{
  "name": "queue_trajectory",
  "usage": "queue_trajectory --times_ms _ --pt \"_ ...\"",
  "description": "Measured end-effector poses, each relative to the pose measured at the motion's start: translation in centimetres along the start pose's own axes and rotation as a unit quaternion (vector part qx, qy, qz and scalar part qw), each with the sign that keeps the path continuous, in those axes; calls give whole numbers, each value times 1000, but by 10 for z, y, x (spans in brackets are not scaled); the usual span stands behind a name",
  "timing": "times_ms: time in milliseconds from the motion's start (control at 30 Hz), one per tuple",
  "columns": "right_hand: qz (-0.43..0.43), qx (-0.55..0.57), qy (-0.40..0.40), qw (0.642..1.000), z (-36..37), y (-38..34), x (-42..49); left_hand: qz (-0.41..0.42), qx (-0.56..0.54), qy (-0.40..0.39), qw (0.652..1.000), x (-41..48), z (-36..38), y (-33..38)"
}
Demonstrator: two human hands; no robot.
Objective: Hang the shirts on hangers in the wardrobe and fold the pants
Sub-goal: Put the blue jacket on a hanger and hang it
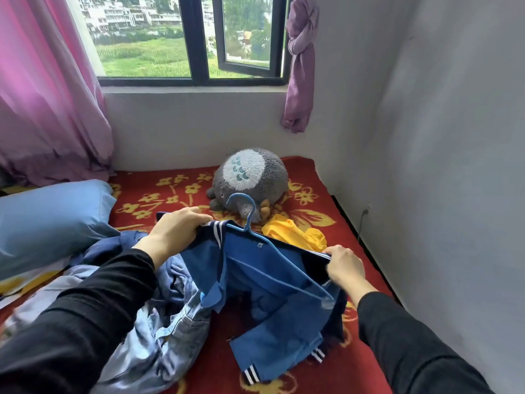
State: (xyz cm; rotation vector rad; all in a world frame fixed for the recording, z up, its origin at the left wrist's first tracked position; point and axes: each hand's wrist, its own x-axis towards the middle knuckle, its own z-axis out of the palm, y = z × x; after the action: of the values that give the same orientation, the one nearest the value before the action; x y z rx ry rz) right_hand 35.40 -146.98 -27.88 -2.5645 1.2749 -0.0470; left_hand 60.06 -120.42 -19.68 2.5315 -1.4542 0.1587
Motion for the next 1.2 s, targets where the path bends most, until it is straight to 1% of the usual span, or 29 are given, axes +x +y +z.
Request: queue_trajectory --times_ms 100,200,333,367,400,433,467,533,600,667,700,733,767,800,867,900,933,967,1033,1067,1100,1133,1200 --pt "-13 -93 28 995 -2 6 -1 -28 36 16 999 3 8 11" --pt "-6 -150 39 988 -5 14 -3 -62 53 22 996 5 15 20" --pt "24 -171 42 984 -14 26 -1 -89 106 1 990 5 21 31" --pt "32 -161 42 986 -16 28 -1 -90 117 2 989 6 22 33" --pt "41 -136 43 989 -20 30 1 -90 125 4 988 7 23 36" --pt "57 -73 37 995 -23 32 4 -90 131 5 987 8 24 39" --pt "80 15 19 997 -26 30 6 -92 132 4 987 8 26 42" --pt "107 169 -14 980 -31 14 5 -95 117 0 989 11 28 50" --pt "73 260 -23 963 -30 -14 0 -93 92 -1 991 13 33 63" --pt "22 362 -41 931 -25 -42 -12 -89 58 -3 994 14 38 77" --pt "2 408 -71 910 -24 -53 -17 -89 38 -2 995 14 41 82" --pt "-18 430 -109 896 -22 -59 -20 -93 18 0 996 14 42 85" --pt "-35 424 -151 892 -23 -60 -22 -98 -1 8 995 14 42 85" --pt "-42 389 -194 900 -26 -57 -22 -104 -16 21 994 14 41 84" --pt "-34 252 -264 930 -33 -44 -20 -114 -34 59 991 12 35 77" --pt "-27 191 -272 943 -35 -36 -18 -119 -41 76 989 12 32 72" --pt "-22 176 -247 953 -37 -29 -13 -122 -50 88 987 12 28 68" --pt "-16 212 -193 958 -40 -26 -8 -122 -59 97 986 13 24 65" --pt "-11 303 -33 952 -52 -30 -4 -122 -69 115 983 15 16 61" --pt "-24 293 45 955 -60 -35 -1 -122 -69 126 982 17 12 62" --pt "-48 247 93 963 -67 -41 3 -121 -68 137 981 19 7 63" --pt "-79 197 116 970 -74 -46 6 -119 -69 146 980 21 2 65" --pt "-129 126 118 977 -88 -57 12 -116 -72 162 977 26 -10 66"
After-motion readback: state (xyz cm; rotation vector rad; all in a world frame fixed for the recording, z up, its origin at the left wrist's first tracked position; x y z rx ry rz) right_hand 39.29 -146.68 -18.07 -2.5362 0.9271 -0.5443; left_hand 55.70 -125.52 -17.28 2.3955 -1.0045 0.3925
